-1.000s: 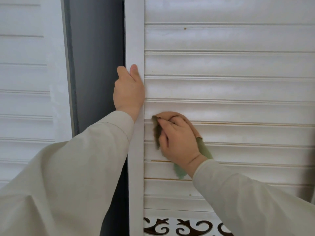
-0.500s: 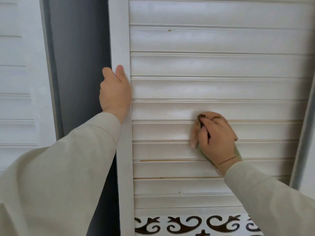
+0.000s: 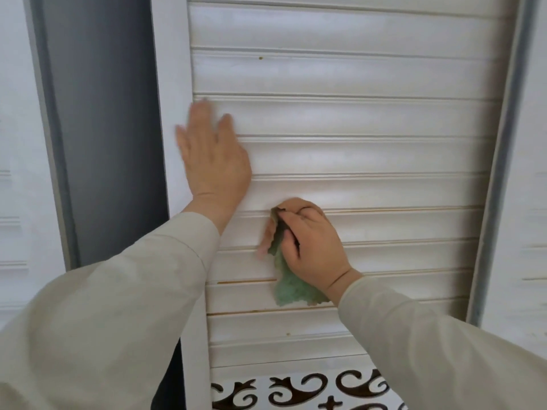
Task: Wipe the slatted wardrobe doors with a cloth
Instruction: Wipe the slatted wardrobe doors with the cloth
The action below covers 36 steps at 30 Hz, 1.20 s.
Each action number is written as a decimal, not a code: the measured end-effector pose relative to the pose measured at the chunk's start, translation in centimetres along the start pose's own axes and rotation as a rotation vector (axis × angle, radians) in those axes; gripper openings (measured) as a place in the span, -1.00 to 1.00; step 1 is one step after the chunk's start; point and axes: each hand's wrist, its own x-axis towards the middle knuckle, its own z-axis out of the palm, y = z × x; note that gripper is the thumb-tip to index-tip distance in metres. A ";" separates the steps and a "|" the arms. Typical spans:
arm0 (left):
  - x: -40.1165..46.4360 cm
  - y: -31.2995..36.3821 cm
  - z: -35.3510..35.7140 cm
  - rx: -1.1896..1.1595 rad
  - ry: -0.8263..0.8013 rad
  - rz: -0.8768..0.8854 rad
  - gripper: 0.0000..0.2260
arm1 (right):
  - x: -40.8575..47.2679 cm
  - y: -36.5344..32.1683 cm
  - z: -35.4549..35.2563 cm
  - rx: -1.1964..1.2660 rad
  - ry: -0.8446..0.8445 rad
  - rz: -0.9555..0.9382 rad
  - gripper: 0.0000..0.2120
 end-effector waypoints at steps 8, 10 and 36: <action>-0.8 -1.3 2.2 -0.056 0.018 0.320 -0.59 | -2.3 6.4 -3.7 -0.090 0.094 0.069 -0.62; -0.8 -1.7 2.1 -0.057 0.038 0.326 -0.57 | -3.6 8.9 -5.5 -0.162 0.164 0.125 -0.63; 1.6 1.8 2.9 -0.100 0.115 0.490 -0.56 | -5.5 13.5 -8.9 -0.176 0.199 0.248 -0.63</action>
